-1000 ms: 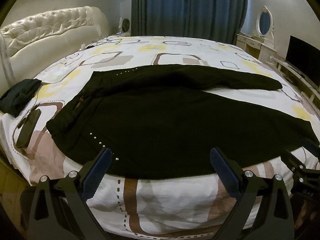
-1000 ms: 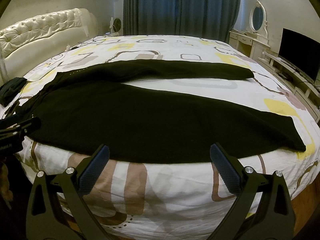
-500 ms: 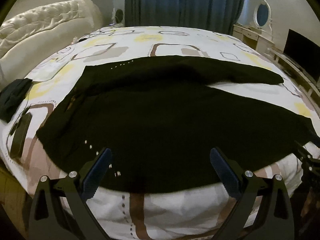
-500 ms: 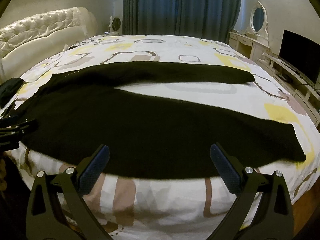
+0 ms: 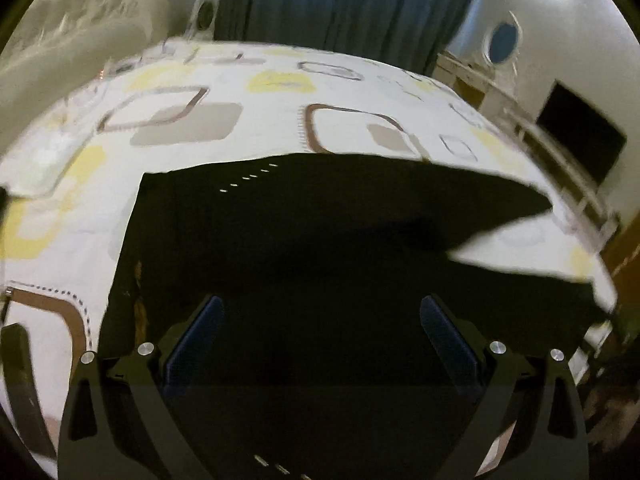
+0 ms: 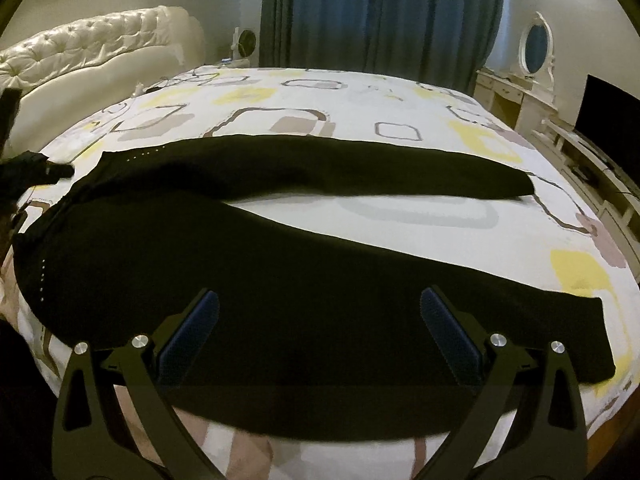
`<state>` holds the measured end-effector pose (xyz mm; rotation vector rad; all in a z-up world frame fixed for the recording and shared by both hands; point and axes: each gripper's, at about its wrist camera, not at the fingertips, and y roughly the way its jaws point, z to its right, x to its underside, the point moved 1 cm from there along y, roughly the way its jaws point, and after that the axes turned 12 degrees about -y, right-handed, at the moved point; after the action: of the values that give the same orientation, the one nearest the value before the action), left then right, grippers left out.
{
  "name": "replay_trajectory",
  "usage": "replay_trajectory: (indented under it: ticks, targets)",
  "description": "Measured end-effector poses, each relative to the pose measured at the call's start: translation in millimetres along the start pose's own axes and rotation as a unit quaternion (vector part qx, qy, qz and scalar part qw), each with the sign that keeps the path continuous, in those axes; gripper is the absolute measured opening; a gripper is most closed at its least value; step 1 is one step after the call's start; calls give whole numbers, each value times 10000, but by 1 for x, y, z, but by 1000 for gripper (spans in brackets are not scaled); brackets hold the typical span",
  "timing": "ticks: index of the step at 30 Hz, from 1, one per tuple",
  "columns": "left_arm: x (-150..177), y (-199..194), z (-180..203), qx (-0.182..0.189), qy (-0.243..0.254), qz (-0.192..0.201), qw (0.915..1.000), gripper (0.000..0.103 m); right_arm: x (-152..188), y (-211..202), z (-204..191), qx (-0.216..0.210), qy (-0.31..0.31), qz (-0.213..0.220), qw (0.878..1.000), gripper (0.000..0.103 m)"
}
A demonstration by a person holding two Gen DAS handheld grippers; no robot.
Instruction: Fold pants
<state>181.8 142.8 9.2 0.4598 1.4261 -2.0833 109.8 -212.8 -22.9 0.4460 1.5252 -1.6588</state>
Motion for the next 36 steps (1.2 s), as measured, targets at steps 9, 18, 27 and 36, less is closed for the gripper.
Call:
replay_trajectory:
  ticks: [9,18,27,36]
  targets:
    - [-82,28,-95,-109,-613,78,9980,98,-11,29,-15,-262,-50,-189,9995,101]
    - [-116,84,-153,166,-1155,-322,9926,98,-13,39,-29,-437,-108,-361,9983,101]
    - [-121,122,-151,205,-599,-729,9953,98,-23,52,-31,-646,-61,-461,9968,101]
    - [-117,125,-149,107,-119,-795,9967,98,-30,63,-34,-737,-114,-491,9960,101]
